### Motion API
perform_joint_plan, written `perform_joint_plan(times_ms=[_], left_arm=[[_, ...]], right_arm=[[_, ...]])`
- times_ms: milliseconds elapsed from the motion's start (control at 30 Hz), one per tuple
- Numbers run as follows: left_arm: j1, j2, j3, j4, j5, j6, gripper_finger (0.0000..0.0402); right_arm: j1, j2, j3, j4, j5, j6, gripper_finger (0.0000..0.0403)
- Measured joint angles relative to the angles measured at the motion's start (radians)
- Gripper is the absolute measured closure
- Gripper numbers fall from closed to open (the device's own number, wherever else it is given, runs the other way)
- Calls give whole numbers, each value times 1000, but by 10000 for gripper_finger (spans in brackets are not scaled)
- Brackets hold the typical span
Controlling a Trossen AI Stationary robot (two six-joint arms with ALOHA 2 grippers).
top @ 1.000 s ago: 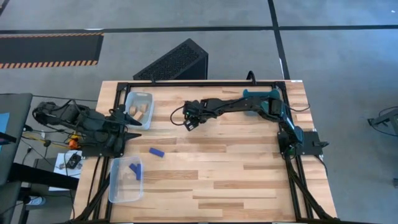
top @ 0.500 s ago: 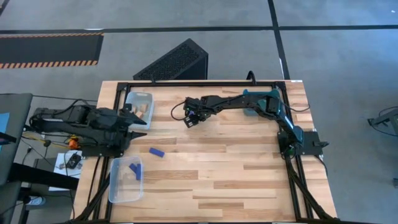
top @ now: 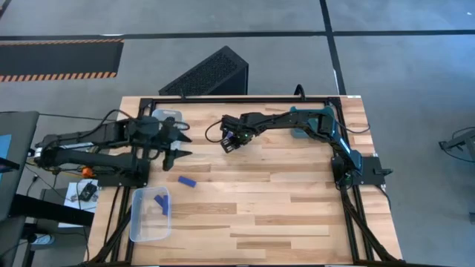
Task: Sort & place blocks by color
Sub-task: Put the blue block into the transparent bin
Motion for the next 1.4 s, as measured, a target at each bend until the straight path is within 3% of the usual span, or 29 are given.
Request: perform_joint_plan(times_ms=[233, 567, 933, 1233, 1400], left_arm=[[80, 71, 0, -2, 61, 13, 194], [88, 103, 0, 6, 46, -79, 194], [88, 141, 0, 196, 24, -286, 194], [63, 311, 1, 405, 25, -547, 194], [2, 397, 1, 566, 49, -624, 194]], right_arm=[[32, -4, 2, -106, -29, -27, 304], [236, -32, -5, -162, -41, -39, 298], [441, -155, -4, -157, 299, 41, 296], [518, -261, -3, -193, 608, 66, 296], [535, -315, -2, -220, 697, 65, 296]])
